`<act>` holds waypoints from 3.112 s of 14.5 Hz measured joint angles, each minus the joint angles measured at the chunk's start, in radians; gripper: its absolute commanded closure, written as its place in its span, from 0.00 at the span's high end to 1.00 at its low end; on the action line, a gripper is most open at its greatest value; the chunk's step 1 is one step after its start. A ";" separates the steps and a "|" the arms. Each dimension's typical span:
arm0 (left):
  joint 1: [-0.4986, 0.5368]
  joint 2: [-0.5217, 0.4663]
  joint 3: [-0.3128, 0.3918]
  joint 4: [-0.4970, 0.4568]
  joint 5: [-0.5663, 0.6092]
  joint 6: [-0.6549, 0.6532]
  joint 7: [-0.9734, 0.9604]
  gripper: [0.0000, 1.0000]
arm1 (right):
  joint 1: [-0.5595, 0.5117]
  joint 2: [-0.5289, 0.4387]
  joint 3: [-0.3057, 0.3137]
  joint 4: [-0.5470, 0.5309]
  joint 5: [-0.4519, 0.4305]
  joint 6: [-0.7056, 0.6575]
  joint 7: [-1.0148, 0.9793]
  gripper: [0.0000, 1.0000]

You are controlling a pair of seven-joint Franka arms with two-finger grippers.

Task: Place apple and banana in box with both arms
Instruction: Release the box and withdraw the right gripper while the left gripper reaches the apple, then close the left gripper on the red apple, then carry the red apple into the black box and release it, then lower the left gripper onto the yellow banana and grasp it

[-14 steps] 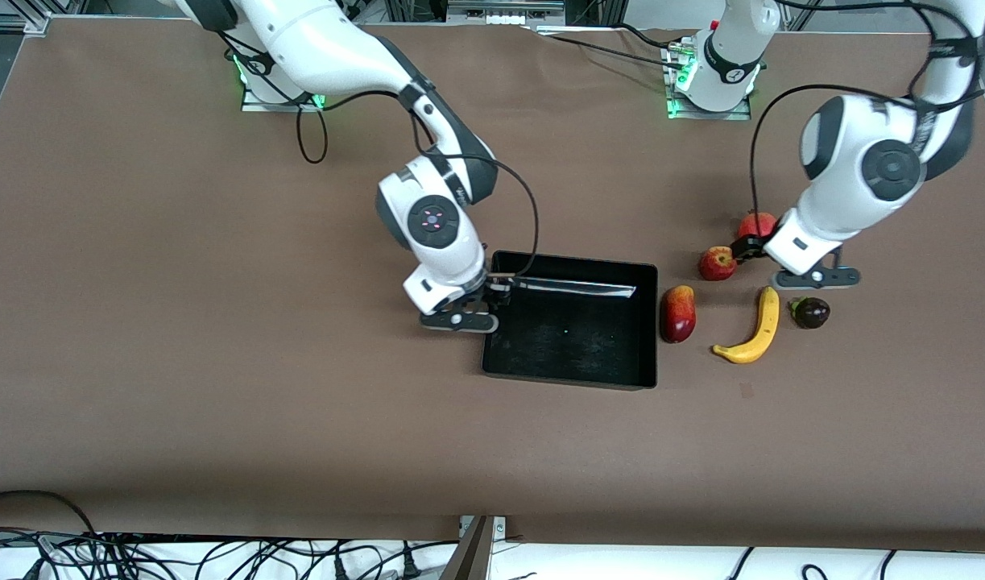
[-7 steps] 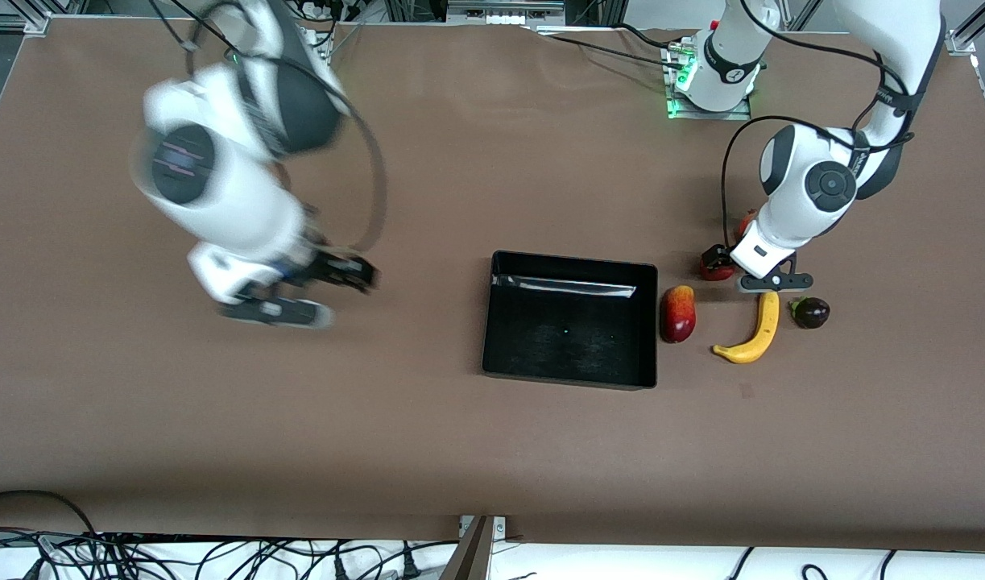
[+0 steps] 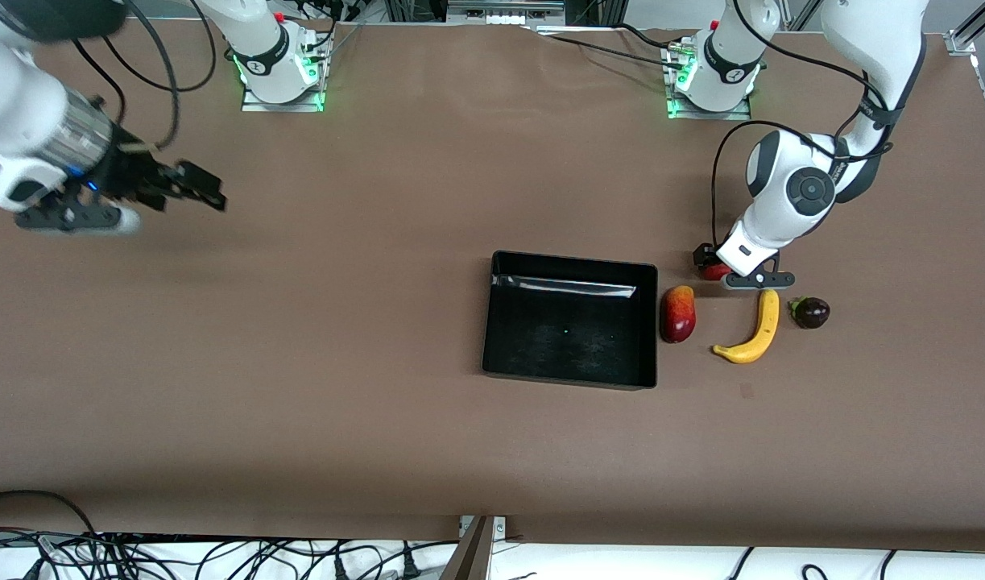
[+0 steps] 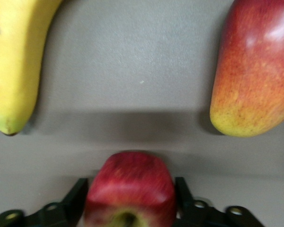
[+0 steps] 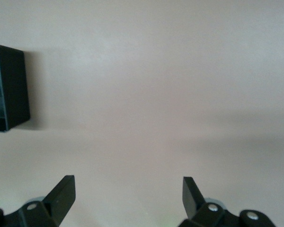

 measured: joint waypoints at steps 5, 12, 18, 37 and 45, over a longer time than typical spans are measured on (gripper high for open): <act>0.000 -0.060 -0.015 0.045 0.000 -0.096 -0.013 0.13 | -0.192 -0.078 0.194 -0.069 -0.080 0.004 -0.031 1.00; -0.016 -0.077 -0.233 0.519 -0.004 -0.595 -0.417 0.16 | -0.218 -0.060 0.212 -0.048 -0.126 0.037 -0.039 1.00; -0.089 0.257 -0.258 0.682 -0.004 -0.455 -0.684 0.22 | -0.222 -0.046 0.212 -0.004 -0.175 0.037 -0.039 1.00; -0.001 0.246 -0.200 0.893 0.120 -0.788 -0.400 1.00 | -0.222 -0.014 0.218 0.011 -0.153 0.005 0.008 1.00; 0.255 0.304 -0.193 0.796 0.187 -0.561 0.343 1.00 | -0.222 -0.014 0.218 0.013 -0.143 0.005 0.009 1.00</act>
